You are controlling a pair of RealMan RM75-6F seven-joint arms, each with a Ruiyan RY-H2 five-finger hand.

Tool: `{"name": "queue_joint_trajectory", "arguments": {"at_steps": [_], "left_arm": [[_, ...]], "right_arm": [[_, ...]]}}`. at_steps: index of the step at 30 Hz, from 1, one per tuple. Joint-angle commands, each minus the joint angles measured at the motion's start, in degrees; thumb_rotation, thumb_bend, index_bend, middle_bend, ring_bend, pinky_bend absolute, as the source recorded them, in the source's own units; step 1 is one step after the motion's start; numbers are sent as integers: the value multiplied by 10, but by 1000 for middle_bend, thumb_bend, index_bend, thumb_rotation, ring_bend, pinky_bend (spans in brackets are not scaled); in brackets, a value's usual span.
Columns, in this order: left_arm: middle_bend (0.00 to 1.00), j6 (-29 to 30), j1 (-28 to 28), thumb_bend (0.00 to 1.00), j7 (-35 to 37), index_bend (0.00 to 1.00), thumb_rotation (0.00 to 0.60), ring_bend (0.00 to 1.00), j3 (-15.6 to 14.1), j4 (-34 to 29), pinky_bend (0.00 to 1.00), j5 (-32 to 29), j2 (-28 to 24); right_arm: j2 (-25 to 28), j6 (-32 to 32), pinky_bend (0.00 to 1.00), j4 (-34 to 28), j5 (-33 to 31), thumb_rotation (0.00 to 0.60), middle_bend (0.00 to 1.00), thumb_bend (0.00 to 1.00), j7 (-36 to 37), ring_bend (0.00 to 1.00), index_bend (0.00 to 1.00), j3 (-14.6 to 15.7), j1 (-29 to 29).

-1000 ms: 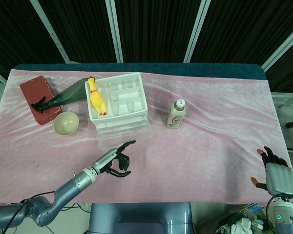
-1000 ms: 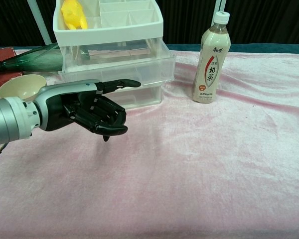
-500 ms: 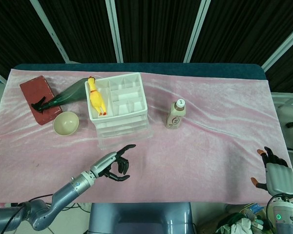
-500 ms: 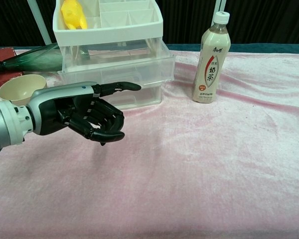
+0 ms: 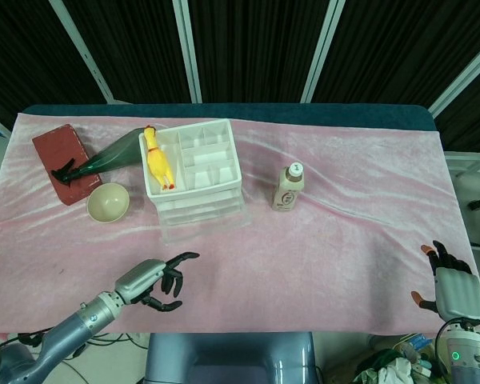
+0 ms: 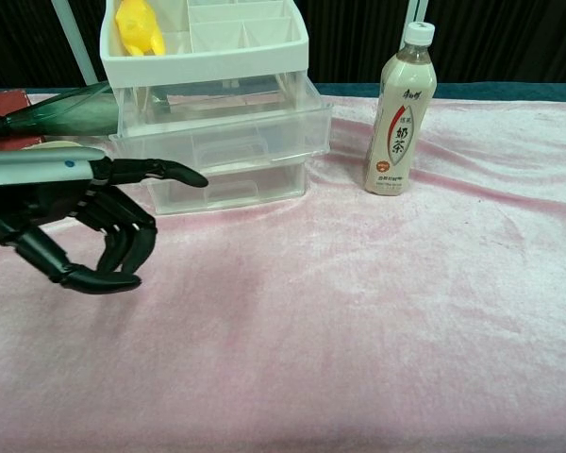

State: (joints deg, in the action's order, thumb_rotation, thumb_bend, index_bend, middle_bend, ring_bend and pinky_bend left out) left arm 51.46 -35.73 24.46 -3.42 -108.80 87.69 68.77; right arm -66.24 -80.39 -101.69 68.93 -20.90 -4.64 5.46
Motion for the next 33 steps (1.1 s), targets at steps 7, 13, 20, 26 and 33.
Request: {"name": "queue_joint_trajectory", "arguments": {"at_steps": [7,13,20,26,33], "left_arm": [[534,134,88,299,-110,104,600,470,-48,-43,498,59,-108],[335,224,164,296,-252,96,600,267,-60,-51,325,36,-139],[239,310,231,253,-283,61,600,121,-43,-26,233,-8,-118],[180,368,274,249,-246,54,600,73,-16,32,186,-42,-89],[177,365,290,215,-240,53,600,73,-1,60,186,-67,-77]], "right_arm": [[0,-2,206,1,1,600,80,106,-1,188,182,0,0],[-1,-5,207,2,11,600,80,105,-4,188,182,3,0],[0,-16,206,8,50,600,80,105,18,186,182,8,-2],[-9,-45,206,35,113,600,80,104,59,187,182,13,-6],[-12,-47,206,43,127,600,80,104,62,187,182,17,-8]]}}
